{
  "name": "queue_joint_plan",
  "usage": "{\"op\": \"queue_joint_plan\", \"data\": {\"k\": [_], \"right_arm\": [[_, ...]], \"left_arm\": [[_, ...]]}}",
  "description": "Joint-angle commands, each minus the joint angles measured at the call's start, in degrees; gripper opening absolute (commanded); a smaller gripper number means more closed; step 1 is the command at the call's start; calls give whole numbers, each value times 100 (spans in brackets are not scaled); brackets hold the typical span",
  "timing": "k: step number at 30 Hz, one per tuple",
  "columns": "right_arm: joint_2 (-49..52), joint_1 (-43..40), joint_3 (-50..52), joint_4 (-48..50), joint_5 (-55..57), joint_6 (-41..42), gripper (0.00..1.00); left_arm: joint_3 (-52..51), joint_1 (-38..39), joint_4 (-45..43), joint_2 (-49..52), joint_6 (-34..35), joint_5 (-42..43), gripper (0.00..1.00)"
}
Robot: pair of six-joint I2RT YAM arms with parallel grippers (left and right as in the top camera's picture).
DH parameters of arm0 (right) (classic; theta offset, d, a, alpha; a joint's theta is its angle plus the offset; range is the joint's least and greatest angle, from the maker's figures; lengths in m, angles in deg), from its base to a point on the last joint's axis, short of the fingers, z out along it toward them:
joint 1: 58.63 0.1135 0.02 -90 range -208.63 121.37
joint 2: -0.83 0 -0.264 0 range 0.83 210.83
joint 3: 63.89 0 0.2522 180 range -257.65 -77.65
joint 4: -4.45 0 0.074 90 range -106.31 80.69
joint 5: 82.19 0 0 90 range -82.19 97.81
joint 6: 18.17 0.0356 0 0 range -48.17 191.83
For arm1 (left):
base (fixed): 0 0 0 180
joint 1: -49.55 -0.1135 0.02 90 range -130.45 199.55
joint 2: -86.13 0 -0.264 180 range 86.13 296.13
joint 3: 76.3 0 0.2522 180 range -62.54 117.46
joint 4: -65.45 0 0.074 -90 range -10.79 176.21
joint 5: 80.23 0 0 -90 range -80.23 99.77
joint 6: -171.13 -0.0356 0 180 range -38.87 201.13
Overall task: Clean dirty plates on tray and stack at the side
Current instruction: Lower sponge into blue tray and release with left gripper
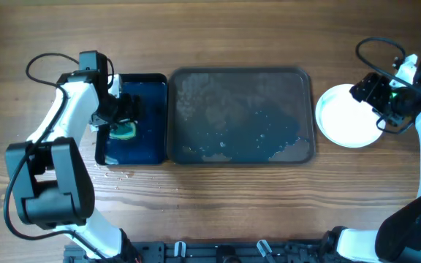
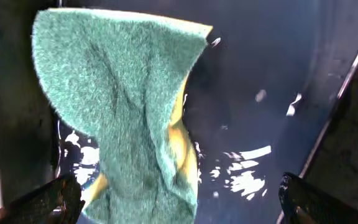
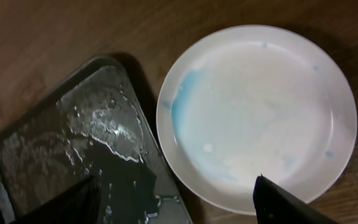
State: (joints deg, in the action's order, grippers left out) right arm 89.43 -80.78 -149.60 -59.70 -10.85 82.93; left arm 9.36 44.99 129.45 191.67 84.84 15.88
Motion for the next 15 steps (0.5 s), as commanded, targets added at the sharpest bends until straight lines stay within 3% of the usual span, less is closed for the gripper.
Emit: {"op": "queue_joint_plan", "data": {"k": [1,5,7,15], "right_arm": [[-466,46,-142,-188,-138,-337,80],[-1502,46,-155,-706,-37,-693,82],[-2144,46,-155,-975,87,-817,99],[-4623,46,-155,-1585,170,-702,100]], "left_arm": [[813,22,461,-452,-4,92,100],[1158,22,643,-1178,-9,92,100],[1158,22,640,-1364,-9,92,100],[1158,22,640,-1392,-9,92,100]]}}
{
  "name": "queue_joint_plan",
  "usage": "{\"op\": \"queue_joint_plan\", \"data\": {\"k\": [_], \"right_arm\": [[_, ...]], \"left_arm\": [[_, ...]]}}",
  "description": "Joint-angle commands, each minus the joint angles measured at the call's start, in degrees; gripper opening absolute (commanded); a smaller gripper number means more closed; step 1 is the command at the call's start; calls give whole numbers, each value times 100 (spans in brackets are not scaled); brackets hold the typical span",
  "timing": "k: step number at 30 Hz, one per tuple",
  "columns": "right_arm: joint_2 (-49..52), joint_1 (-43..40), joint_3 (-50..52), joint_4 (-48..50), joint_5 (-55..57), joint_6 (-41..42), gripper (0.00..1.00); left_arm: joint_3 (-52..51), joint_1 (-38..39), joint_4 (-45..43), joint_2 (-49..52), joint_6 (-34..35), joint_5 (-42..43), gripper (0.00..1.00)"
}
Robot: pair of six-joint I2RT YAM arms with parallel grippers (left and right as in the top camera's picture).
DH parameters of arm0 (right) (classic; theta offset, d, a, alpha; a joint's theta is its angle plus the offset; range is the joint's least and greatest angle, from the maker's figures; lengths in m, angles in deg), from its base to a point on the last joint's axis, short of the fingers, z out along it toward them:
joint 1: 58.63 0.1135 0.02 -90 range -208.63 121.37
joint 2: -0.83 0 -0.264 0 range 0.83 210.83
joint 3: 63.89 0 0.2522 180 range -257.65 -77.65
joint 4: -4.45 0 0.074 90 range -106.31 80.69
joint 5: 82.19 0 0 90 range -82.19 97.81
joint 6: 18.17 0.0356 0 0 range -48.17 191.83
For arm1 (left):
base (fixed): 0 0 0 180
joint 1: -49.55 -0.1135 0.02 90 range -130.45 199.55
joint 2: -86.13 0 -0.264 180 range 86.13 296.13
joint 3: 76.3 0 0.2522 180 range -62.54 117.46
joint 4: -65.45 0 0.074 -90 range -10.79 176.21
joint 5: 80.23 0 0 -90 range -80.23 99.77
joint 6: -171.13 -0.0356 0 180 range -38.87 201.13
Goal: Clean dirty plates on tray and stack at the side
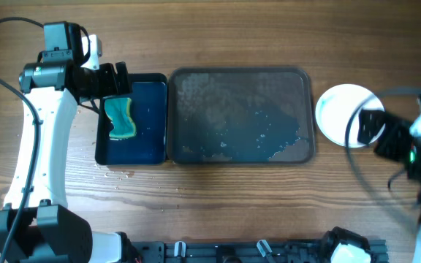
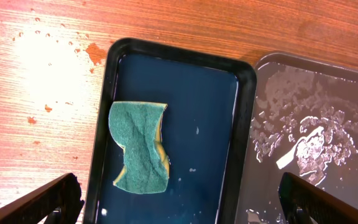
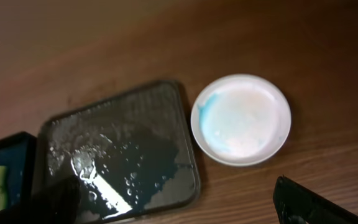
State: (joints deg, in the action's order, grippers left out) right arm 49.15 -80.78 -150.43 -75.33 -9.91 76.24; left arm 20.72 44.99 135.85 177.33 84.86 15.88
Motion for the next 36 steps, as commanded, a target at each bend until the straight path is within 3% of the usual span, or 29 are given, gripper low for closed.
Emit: {"op": "queue_joint_plan", "data": {"k": [1,6,13,19,23,28,36], "right_arm": [[-793,44,-72,-31,74,-33,100],[-1497,46,-72,-111,76,-35,100],[-1515,44,-35,-120,94,-35,100],[-1646,299,588,46,278,-33,100],[-2505,1200,2074,1749,675,-37,100],[-3871,1722,4301,3886,588,236,100],[-4686,2382,6321,6151,1132,979,100]], "left_arm": [[22,20,0,42,-11,90,100],[22,22,0,42,-11,92,100],[22,22,0,42,-11,90,100],[22,20,0,42,-11,92,100],[22,20,0,42,-11,92,100],[22,20,0,42,-11,90,100],[22,22,0,42,-11,92,100]]}}
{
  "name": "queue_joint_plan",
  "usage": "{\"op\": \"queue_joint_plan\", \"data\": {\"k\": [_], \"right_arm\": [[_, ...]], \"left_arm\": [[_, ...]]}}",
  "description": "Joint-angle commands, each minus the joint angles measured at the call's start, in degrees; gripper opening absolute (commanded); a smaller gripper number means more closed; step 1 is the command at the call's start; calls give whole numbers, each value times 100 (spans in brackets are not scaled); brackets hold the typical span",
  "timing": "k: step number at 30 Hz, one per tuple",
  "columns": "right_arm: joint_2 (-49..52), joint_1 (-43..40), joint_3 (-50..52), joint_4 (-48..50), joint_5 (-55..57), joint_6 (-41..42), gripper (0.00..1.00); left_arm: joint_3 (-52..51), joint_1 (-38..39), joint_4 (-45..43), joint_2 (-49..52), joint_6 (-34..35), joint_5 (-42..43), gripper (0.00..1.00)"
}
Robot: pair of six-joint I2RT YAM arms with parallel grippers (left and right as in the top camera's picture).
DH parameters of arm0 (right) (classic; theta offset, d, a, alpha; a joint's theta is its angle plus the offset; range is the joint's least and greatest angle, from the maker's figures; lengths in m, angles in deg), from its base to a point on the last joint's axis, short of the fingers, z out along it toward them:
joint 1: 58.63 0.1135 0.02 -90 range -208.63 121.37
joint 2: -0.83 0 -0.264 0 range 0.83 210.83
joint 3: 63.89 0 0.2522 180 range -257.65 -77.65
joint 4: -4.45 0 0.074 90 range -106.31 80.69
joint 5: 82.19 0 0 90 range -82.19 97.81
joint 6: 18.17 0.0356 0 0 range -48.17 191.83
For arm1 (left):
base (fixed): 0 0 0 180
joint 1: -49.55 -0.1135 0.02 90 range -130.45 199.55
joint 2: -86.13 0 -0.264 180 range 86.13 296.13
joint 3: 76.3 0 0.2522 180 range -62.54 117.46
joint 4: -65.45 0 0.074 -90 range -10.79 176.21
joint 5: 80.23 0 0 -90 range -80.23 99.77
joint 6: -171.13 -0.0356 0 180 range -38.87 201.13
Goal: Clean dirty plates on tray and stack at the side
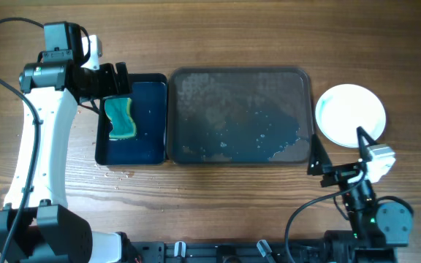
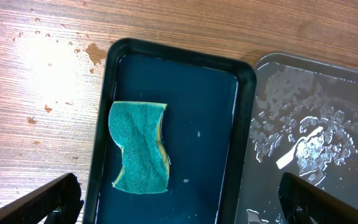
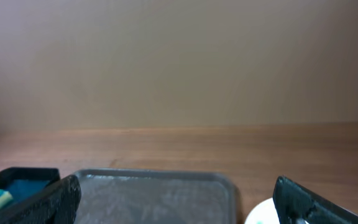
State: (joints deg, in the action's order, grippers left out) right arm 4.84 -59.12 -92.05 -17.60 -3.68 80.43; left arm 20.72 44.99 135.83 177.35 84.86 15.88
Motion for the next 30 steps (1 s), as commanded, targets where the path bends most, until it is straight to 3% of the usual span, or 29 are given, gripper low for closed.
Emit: {"op": "queue_joint_plan", "data": {"k": [1,4,7,11,30], "right_arm": [[-334,310,710,540,765,839,100],[-382,446,1099,769,1294,1480,100],[-382,455,1421,946,1300,1561,100],[-382,468,1414,846,730,424,100],[-380,468,1410,846,758,400,100]], "left_arm": [[22,20,2,39,-11,90,100],[22,20,2,39,-11,92,100],[22,22,2,39,-11,92,100],[22,20,2,39,-11,92,100],[22,20,2,37,-11,92,100]]}}
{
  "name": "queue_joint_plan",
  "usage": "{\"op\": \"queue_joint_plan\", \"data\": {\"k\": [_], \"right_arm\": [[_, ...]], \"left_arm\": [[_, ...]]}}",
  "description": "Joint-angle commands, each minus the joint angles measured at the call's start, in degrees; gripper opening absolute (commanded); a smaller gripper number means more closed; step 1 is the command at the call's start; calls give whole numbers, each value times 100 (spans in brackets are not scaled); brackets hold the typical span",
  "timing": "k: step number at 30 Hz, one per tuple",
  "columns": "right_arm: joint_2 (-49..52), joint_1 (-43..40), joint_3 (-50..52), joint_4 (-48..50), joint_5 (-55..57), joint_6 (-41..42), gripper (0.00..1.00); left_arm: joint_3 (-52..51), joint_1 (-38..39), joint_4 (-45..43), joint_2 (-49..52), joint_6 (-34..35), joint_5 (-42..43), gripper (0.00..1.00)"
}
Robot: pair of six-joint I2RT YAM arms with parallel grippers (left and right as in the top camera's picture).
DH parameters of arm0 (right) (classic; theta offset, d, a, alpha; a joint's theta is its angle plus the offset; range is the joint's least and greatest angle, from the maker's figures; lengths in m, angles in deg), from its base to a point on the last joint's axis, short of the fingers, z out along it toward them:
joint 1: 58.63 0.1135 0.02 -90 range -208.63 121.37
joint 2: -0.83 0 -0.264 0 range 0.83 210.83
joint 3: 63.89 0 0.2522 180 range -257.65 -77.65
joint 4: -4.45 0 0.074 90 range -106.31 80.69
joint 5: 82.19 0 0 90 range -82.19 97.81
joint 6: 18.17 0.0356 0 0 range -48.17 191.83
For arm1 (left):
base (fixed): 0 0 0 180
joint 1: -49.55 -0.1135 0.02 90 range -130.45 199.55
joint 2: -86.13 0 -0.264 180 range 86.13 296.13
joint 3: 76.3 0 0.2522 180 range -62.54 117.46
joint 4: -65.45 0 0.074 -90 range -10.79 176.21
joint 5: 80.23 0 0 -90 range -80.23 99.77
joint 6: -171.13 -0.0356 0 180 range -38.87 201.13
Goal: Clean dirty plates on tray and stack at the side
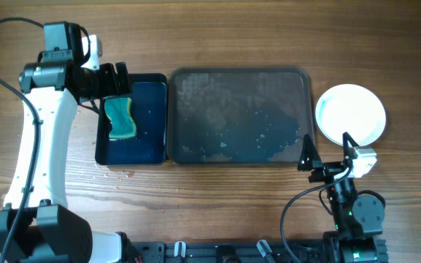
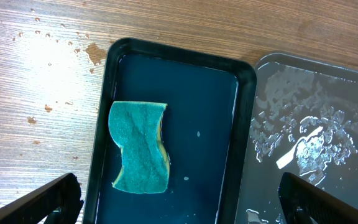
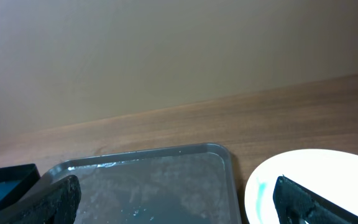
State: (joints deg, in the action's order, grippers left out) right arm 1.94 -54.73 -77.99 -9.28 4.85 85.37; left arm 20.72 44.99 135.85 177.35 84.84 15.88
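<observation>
A white plate lies on the wood to the right of the wet grey tray; the tray has no plates on it. The plate carries a faint blue smear near its left rim. A green and yellow sponge lies in the blue water basin. High above that basin my left gripper is open and empty. Folded back at the front right, my right gripper is open too, looking low across the tray and plate.
Water drops and a wet patch mark the wood left of the basin. The tray's bottom holds puddles. A plain wall rises behind the table's far edge.
My right arm has shifted a little left at the front edge, and its camera has tilted down, showing more of the tray and plate. The left arm and sponge have not moved.
First my left gripper was low in the basin with its fingers wide around the sponge, and the right gripper hovered over the plate. Then the left stood high with the sponge lying free, and the right was drawn back. It has since folded at the front right.
</observation>
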Motion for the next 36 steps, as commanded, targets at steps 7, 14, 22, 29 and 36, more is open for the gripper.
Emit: {"op": "queue_joint_plan", "data": {"k": [7,14,22,29,36], "right_arm": [[-90,28,4,13,-94,-94,100],[-83,28,4,13,-94,-94,100],[-83,28,4,13,-94,-94,100],[-83,28,4,13,-94,-94,100],[-83,28,4,13,-94,-94,100]], "left_arm": [[9,26,46,-605,-181,-293,100],[-2022,153,-2105,-3123,-734,-50,100],[-6295,173,-4441,-7058,-1080,179,100],[-7503,190,-4690,-8319,-1108,219,100],[-7781,188,-4666,-8784,-1403,157,100]]}}
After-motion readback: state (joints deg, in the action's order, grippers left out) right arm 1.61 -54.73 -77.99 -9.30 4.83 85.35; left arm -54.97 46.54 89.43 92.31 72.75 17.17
